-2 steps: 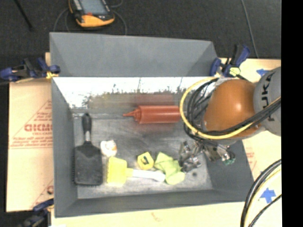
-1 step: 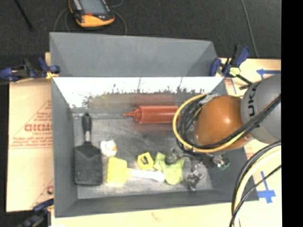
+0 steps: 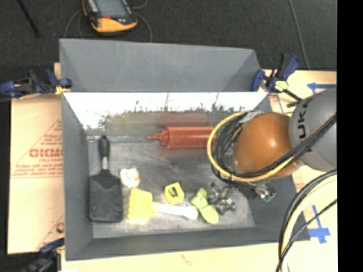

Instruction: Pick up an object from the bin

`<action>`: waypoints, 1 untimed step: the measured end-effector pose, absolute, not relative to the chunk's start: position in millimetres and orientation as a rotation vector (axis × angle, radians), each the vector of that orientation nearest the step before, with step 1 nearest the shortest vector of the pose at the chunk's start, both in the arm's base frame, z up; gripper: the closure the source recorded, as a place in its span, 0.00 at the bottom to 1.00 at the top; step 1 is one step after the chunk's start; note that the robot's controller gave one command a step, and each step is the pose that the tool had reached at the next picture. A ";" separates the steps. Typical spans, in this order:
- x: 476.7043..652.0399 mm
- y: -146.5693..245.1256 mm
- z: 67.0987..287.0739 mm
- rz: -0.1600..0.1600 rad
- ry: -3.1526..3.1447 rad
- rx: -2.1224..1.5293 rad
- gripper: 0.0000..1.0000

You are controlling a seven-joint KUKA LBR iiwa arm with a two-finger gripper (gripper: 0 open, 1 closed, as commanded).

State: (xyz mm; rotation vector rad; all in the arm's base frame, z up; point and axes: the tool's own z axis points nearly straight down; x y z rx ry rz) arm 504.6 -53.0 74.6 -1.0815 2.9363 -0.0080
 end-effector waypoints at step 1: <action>504.6 -53.0 74.6 -0.008 2.936 -1.082 1.00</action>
Offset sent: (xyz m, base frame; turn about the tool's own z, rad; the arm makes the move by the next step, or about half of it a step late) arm 0.0021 0.0221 0.1124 -0.1153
